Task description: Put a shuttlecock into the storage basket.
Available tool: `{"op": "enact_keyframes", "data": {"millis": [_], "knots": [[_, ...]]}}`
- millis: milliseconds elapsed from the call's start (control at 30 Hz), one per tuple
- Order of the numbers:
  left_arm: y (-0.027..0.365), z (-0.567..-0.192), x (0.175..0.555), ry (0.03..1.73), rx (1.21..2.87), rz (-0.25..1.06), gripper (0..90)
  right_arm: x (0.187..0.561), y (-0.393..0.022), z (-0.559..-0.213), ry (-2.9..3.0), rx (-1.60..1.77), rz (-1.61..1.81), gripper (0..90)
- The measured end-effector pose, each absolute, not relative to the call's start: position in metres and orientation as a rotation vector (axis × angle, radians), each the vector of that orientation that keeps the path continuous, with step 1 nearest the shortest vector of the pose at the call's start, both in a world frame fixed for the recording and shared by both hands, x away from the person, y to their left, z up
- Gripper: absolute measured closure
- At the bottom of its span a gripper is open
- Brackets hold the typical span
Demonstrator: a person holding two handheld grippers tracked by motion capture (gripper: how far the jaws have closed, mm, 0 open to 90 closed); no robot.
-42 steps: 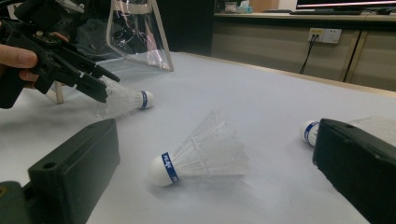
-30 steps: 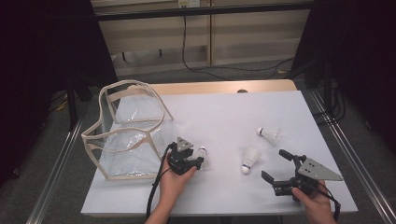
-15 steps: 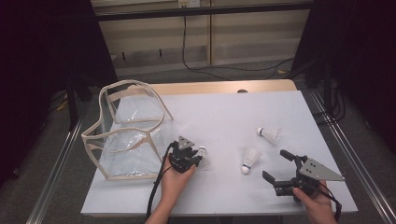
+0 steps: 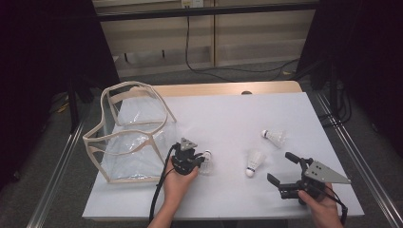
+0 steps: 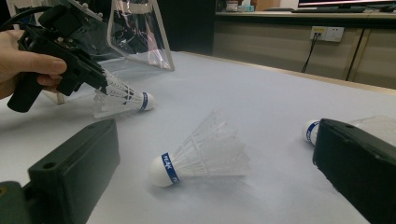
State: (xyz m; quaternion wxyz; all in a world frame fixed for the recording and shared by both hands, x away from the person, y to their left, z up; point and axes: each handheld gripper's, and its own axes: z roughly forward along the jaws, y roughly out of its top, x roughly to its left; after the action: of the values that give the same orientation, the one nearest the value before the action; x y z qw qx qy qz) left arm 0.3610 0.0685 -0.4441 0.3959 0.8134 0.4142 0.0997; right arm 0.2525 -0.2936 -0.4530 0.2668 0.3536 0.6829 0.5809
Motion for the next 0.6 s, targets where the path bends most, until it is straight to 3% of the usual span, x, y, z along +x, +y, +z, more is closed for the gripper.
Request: {"op": "enact_keyframes", "data": {"millis": [600], "knots": [[0.065, -0.432, 0.357, 1.07, 2.075, 0.128, 87.7, 0.253, -0.294, -0.453, 1.839, 0.957, 1.572, 0.4]]}}
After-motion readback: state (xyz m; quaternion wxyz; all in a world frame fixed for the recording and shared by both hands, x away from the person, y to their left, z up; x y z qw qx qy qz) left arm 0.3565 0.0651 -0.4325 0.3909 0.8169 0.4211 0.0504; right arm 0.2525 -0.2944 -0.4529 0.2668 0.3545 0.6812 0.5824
